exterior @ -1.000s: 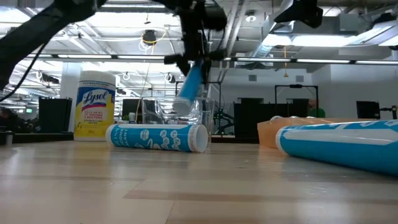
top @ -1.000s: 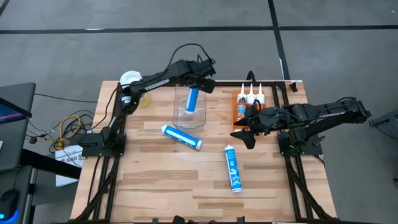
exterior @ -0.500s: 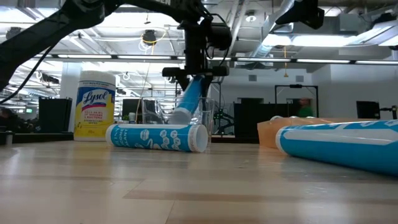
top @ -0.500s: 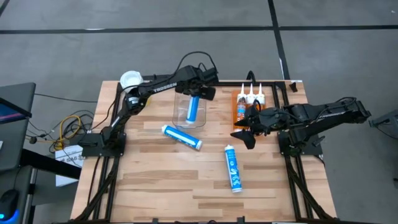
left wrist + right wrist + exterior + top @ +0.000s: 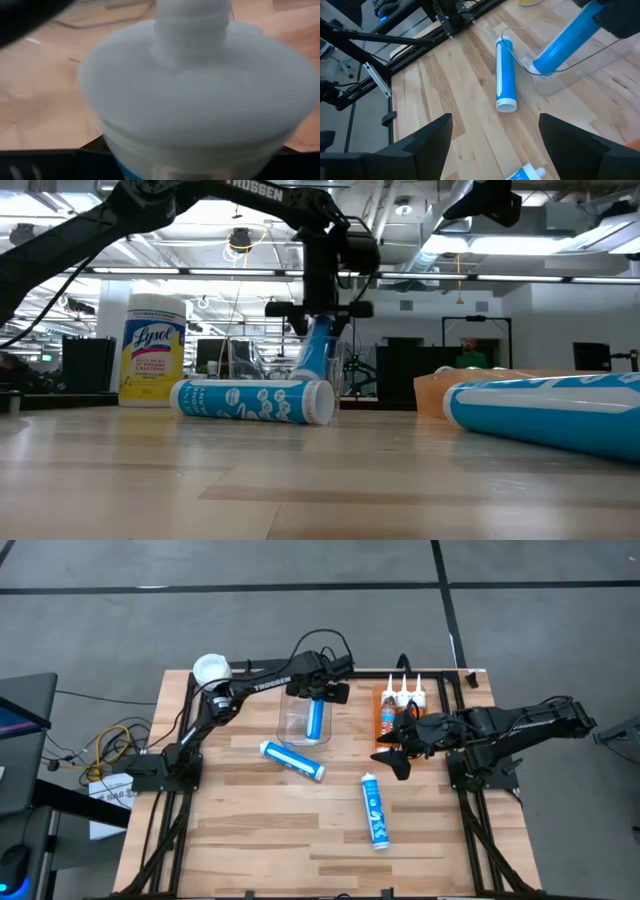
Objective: Pick & place silicon tubes, Sealant and Lysol wipes
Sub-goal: Put the bottom right blue sealant into the transparent bin
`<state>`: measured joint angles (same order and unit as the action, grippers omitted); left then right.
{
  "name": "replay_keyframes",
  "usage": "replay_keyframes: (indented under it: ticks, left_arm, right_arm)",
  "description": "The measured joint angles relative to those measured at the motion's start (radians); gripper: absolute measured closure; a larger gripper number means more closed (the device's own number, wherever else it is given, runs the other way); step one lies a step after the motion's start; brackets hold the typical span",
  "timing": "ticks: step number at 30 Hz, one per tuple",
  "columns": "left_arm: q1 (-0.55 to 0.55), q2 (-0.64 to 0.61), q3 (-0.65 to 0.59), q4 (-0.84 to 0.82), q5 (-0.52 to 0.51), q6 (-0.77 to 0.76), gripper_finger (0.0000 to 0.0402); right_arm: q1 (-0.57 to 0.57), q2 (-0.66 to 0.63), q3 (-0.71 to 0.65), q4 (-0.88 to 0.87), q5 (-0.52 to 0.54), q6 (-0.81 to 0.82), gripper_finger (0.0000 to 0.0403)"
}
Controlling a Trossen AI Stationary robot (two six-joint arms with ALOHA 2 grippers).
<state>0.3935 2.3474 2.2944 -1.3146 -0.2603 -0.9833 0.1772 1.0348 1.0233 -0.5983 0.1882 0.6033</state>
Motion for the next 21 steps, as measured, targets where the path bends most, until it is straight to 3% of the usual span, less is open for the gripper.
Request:
replay_keyframes:
  ticks: [17,21]
  left_arm:
    - [-0.002,0.081,0.000,0.033,0.065,-0.006,0.0207]
    - [-0.003,0.085,0.000,0.033,0.065,-0.005,0.0174]
  right_arm:
    - [0.000,0.000,0.000,0.007,-0.004,0.000,0.0113]
    - [0.000,0.000,0.000,0.008,-0.005,0.000,0.0113]
